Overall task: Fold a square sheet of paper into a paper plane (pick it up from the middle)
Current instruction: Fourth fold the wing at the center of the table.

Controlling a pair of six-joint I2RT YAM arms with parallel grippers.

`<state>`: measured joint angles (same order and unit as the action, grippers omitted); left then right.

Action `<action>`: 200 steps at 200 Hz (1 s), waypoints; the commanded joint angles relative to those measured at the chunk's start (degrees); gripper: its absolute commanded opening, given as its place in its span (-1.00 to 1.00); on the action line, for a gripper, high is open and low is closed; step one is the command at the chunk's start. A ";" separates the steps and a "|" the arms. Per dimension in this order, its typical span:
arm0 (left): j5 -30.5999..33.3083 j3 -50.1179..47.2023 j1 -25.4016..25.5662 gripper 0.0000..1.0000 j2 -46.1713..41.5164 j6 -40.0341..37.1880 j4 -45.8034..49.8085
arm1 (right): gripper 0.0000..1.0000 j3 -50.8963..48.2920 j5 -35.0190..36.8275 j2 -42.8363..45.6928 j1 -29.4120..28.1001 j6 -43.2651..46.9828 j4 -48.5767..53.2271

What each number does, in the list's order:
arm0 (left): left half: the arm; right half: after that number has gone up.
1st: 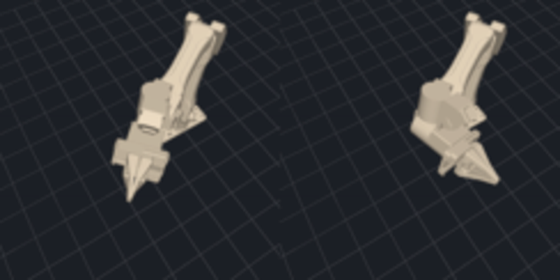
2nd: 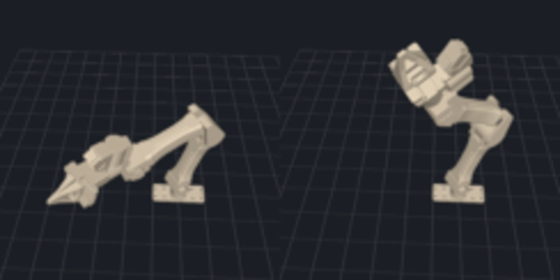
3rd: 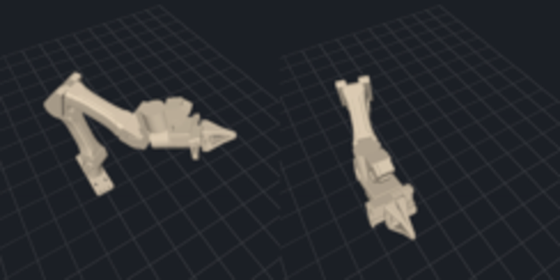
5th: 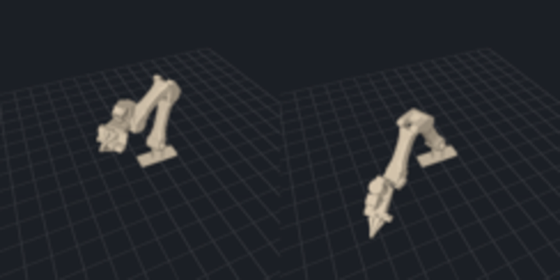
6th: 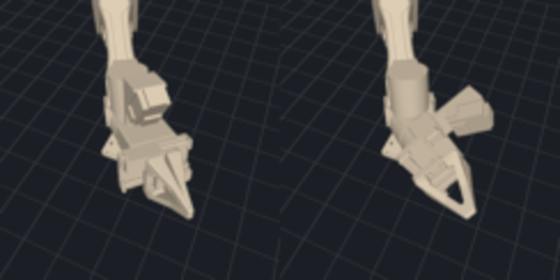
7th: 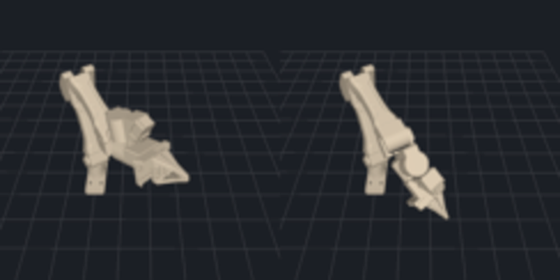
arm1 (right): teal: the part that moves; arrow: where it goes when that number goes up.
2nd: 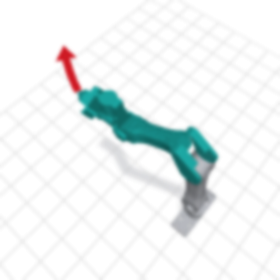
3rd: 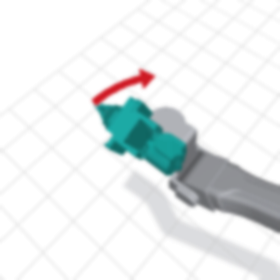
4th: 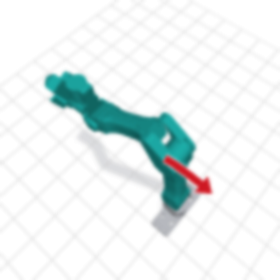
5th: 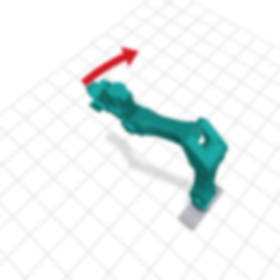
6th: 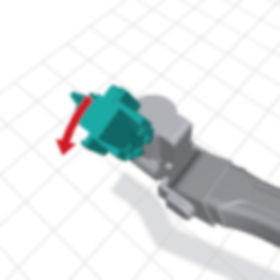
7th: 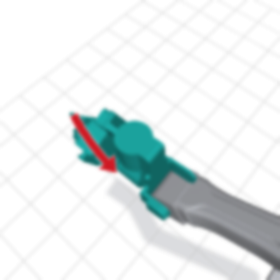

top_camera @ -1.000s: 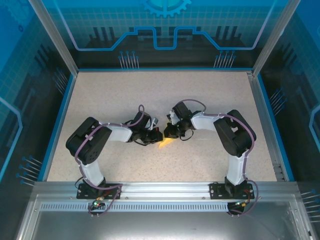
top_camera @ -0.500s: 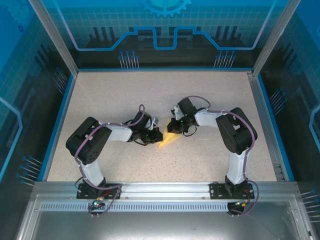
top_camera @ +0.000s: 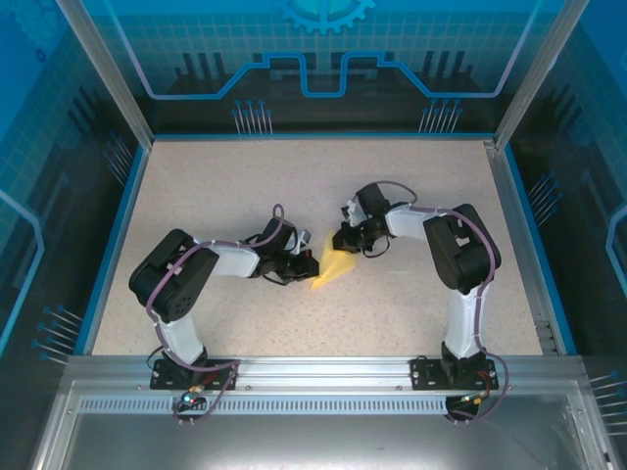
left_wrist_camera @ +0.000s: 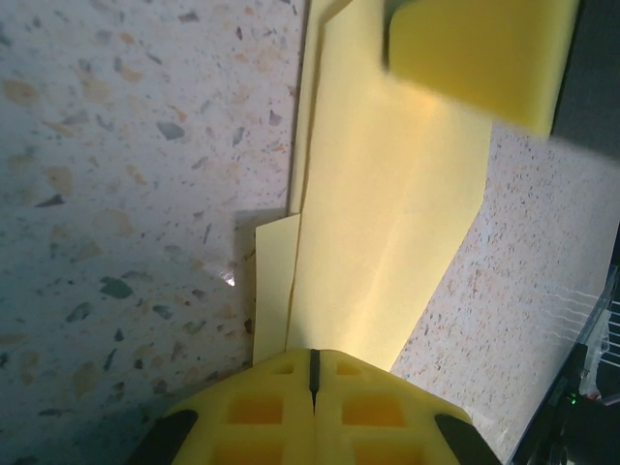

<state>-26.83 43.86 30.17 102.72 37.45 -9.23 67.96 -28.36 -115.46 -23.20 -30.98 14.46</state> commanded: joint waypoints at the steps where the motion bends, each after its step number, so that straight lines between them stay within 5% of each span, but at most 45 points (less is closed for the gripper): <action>1: 2.86 -1.23 -0.30 -1.00 1.05 -1.49 8.73 | -0.85 2.96 4.26 -2.71 3.70 2.05 1.91; 86: 2.67 -1.36 -0.31 -1.00 0.93 -1.26 8.43 | -0.84 8.62 3.78 -6.19 9.95 2.15 3.65; 124: 2.75 -1.14 -0.31 -1.00 1.02 -1.23 8.49 | -0.84 8.29 1.76 -0.16 11.48 2.18 1.12; 164: 2.85 -0.91 -0.34 -1.00 1.06 -1.11 8.41 | -0.82 -0.16 1.17 10.61 6.70 1.19 -1.44; 200: 2.93 -0.73 -0.29 -1.00 1.08 -1.11 8.53 | -0.87 -6.42 2.86 11.34 -1.53 -2.84 -2.90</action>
<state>-26.83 43.90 30.17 102.69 37.34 -9.10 65.82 -25.93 -102.94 -19.88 -30.89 12.19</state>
